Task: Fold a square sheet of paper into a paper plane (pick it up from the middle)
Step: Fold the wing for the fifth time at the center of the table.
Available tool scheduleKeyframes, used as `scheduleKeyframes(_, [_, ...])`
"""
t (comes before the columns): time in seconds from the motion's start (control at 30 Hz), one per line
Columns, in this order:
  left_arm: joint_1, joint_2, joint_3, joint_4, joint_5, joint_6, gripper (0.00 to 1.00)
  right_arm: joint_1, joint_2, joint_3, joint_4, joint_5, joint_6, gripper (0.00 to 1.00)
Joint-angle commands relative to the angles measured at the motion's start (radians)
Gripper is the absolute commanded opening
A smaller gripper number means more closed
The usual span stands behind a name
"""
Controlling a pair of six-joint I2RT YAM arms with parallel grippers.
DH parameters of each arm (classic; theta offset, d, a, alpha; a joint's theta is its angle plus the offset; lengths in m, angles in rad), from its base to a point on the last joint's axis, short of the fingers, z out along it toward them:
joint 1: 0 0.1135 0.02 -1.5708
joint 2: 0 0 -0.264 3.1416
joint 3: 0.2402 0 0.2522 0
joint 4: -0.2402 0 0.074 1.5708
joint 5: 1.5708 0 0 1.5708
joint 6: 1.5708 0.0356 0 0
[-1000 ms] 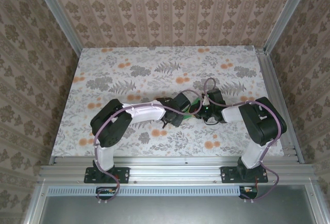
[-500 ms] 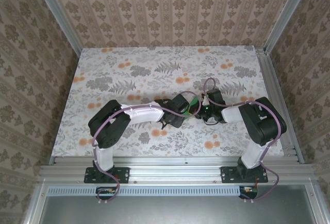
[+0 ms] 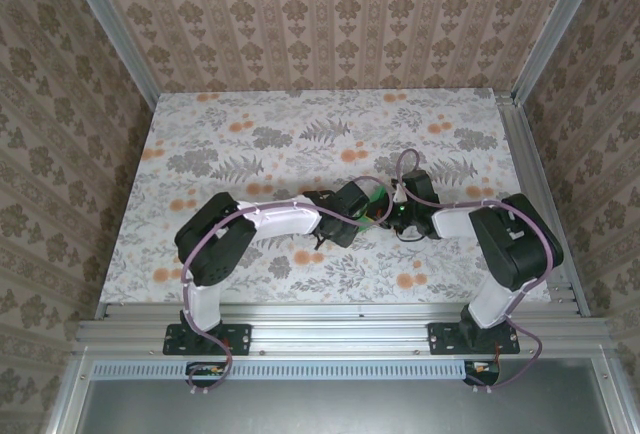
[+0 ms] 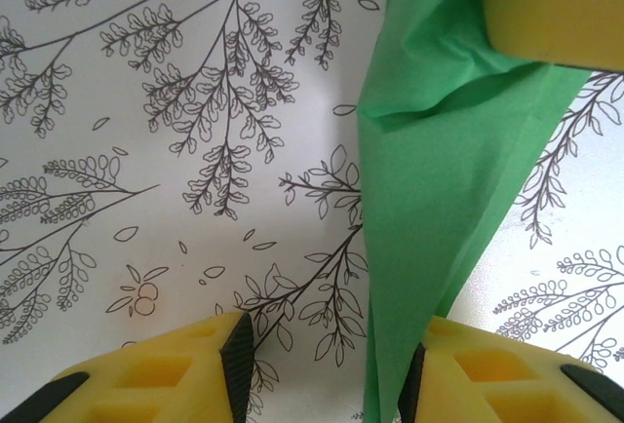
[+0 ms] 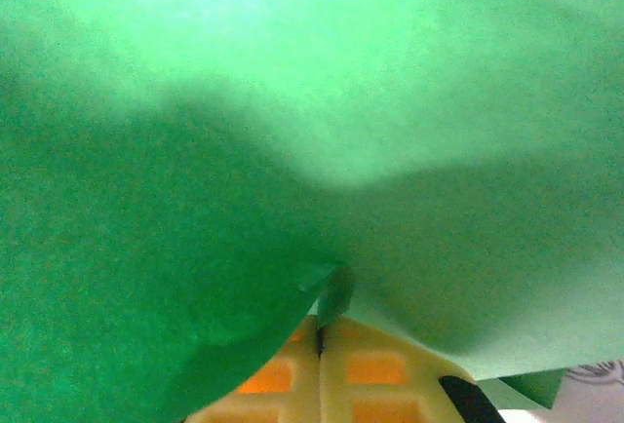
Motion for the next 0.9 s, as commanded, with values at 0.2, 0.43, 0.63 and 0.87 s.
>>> scheduleKeyframes(0.2, [0.000,0.095,-0.010,-0.080,-0.047,0.021,0.42,0.005,-0.065,-0.021,-0.115,0.041,-0.068,0.00])
scheduleKeyframes(0.43, [0.000,0.111,-0.008,-0.078,-0.051,0.018,0.42,0.011,-0.096,-0.031,-0.136,0.033,-0.069,0.00])
scheduleKeyframes(0.63, [-0.002,0.118,-0.003,-0.081,-0.054,0.018,0.41,0.015,-0.112,-0.039,-0.141,0.041,-0.061,0.00])
scheduleKeyframes(0.87, [-0.005,0.084,-0.008,-0.061,-0.038,0.017,0.42,0.020,-0.090,0.001,-0.168,0.082,-0.035,0.00])
